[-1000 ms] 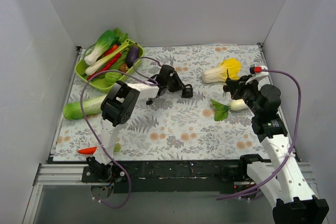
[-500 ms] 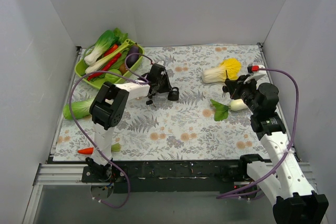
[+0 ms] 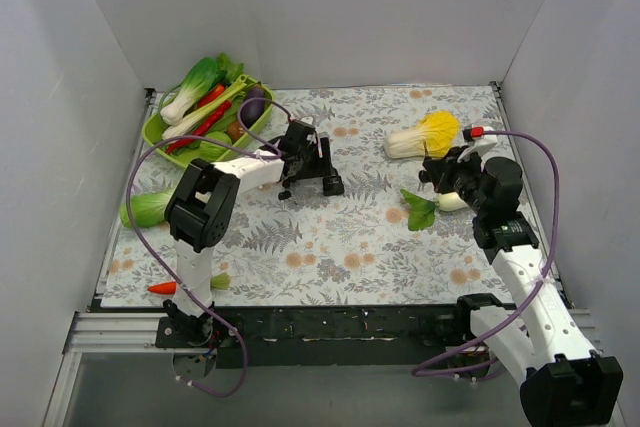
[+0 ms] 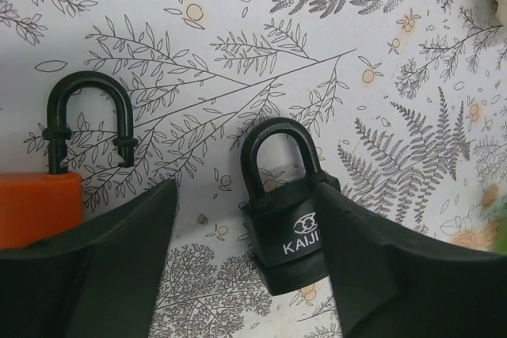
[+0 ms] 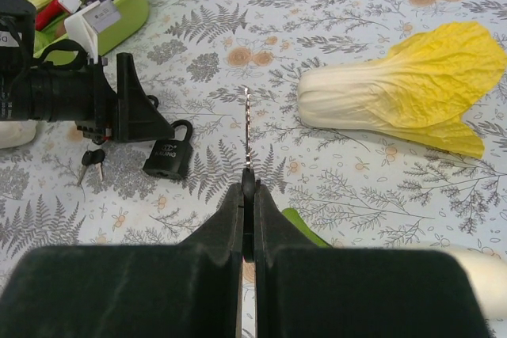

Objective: Unlock with the key

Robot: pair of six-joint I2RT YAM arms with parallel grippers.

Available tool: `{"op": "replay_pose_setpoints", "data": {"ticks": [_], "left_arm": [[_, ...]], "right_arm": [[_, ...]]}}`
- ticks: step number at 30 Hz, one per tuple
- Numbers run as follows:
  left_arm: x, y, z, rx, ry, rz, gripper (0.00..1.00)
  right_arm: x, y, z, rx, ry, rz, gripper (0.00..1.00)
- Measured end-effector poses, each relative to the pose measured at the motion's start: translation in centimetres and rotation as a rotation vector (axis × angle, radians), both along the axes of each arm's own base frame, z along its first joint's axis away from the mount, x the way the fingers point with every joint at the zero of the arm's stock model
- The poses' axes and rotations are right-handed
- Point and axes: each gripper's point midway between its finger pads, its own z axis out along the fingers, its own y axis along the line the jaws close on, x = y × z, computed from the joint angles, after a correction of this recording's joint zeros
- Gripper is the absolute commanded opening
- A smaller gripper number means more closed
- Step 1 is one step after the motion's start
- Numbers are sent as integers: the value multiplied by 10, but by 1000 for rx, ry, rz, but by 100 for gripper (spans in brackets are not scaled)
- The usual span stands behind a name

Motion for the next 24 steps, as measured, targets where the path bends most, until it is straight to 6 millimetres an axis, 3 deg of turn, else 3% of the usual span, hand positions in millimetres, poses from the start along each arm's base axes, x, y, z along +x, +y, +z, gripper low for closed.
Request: {"op": "replay_pose_setpoints", "data": {"ticks": [5,10,15,19,22,24], "left_arm": [[-3,3,11,4,-4,2,96],[-1,5,42,-19,-51,21,95],[-4,-3,105,-148,-118,41,94],[-16,-16,151,-320,-122,48,94],[-30,-24,158,-426,-60,57,94],[-40,-29,151,-477,12,66,94]], "right_arm": [[0,6,-8,4,27,33,1],[1,17,-12,6,35,91,1],[-4,49,-26,-42,54,190,1],[-9,82,-49,-137,79,254,1],[-11,101,-69,-220,106,275,1],[-9,111,-77,-282,109,277,1]]}}
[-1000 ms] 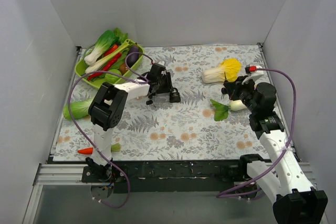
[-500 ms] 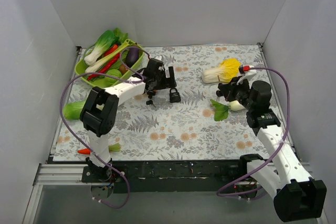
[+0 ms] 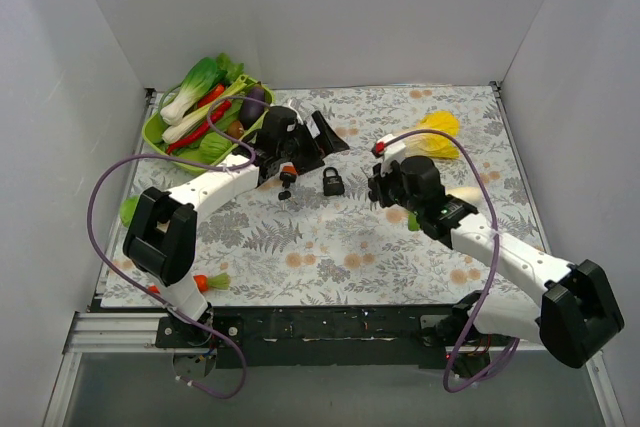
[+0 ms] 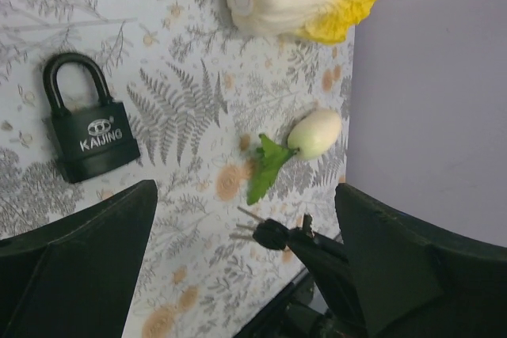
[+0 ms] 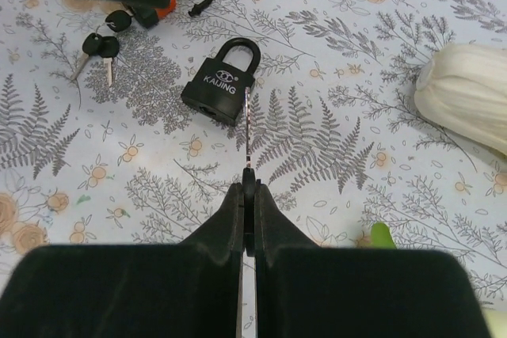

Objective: Unlock with the key

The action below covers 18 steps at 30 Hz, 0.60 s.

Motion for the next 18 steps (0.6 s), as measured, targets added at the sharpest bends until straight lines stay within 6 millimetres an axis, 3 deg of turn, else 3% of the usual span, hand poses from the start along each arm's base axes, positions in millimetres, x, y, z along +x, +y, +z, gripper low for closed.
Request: {"op": "replay_pose_setpoints", "data": {"ticks": [5,10,18], "left_arm": [[-17,-8,-19,-73,146,-8,93],[-25,-14,-21,-122,211,-14,91],[-31,-13,-34,-160,274,17,79]], "right_arm": [[10,22,-2,-131,-62,0,1],[24,41,6,-231,-146,-10,1],[30,60,-7,-388,-210,-6,1]]}}
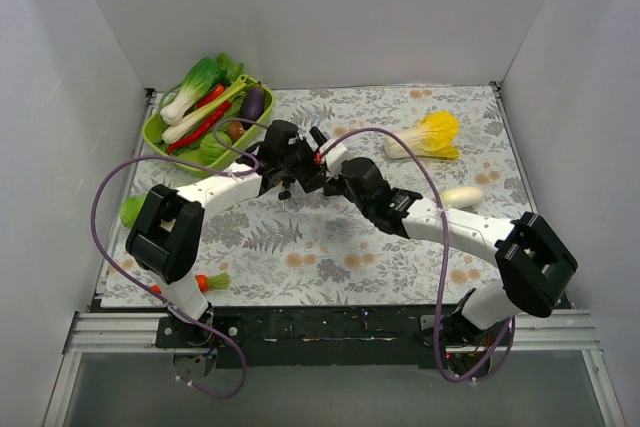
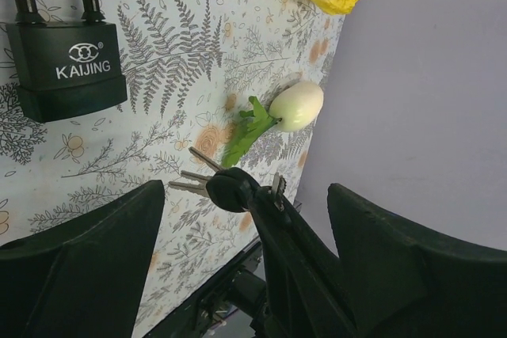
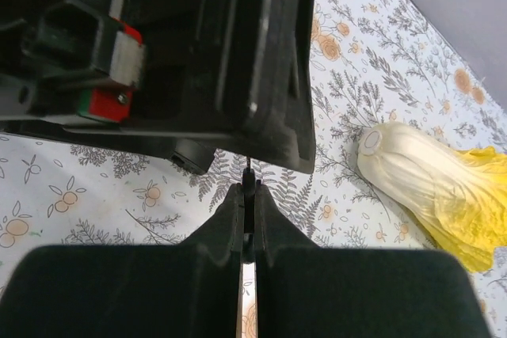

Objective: Unlock with the key

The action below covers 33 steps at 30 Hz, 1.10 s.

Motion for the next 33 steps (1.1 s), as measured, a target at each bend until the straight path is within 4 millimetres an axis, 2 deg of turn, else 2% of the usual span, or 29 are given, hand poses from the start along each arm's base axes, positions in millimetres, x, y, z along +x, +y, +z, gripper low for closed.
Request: {"op": "replay_pose_setpoints", "data": {"ticks": [7,12,14,19,26,30,31,33], "left_arm": [[1,0,-1,-24,22,28,58],[3,-1,-1,-47,25,49,47],[3,0,-3,-52,34,55,38],[4,-1,-1,-68,36,63,32],[5,-3,3,-85,34,66,18],[5,-4,4,-89,34,66,6],[5,-4,4,-90,33,65,0],[5,-3,3,-87,33,64,0]], "right_arm": [[-3,8,-1,-75,-49,5,1],[-3,11,-2,-101,-71,5,1],[-4,13,-3,-109,-75,8,1],[-2,13,0,-118,-98,2,1],[2,15,2,-157,-144,3,1],[1,15,1,-185,-165,12,1],[1,15,1,-194,-171,15,1],[0,14,0,-214,-181,21,1]]}}
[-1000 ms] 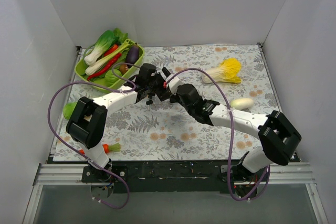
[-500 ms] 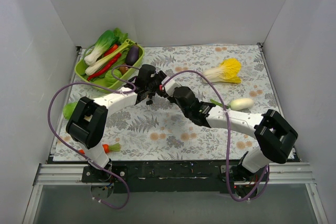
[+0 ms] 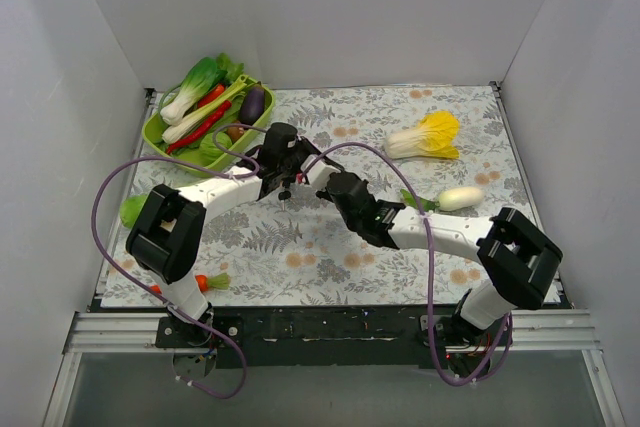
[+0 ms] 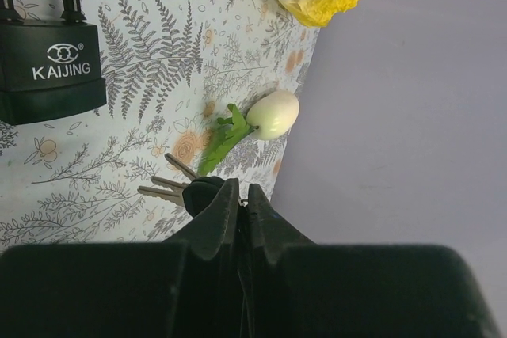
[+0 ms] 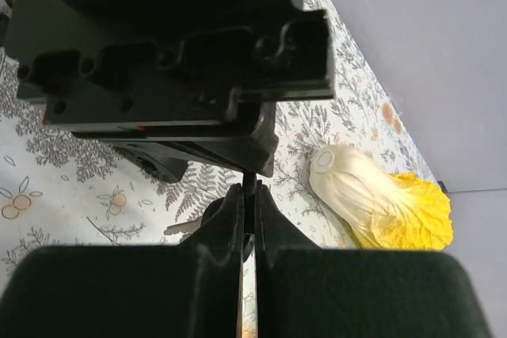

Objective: Unlock with the key

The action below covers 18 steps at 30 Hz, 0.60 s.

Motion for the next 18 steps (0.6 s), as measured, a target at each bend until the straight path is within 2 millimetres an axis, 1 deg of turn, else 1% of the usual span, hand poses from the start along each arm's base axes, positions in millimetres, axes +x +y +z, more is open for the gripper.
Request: {"op": "replay_pose_setpoints", "data": {"ticks": [8,9,10,11,13,14,17,18], "left_arm": [[-3,-2,-10,22,7,-19,0],[-3,-2,-10,24,4,-22,0],[-3,-2,-10,27,-1,-24,0],[-3,-2,-10,30,-5,-27,0],[-4,-2,-10,34,-15,-34,0],[-4,-2,-10,35,-24,-42,0],[-5,0,-14,39,-52,-62,0],[-6,1,-16,39,-54,-67,0]], "right_arm": [[-5,-6,-7,-79,-34,15,1],[-5,-6,-8,-80,-36,16,3],[-5,-6,-8,-78,-39,16,7],[-5,-6,-8,-77,-40,16,17],[-6,-5,-9,-68,-38,18,28],[-6,-5,-10,-61,-36,20,38],[-10,-3,-10,-29,-22,34,49],[-12,-3,-9,-17,-14,43,51]]}}
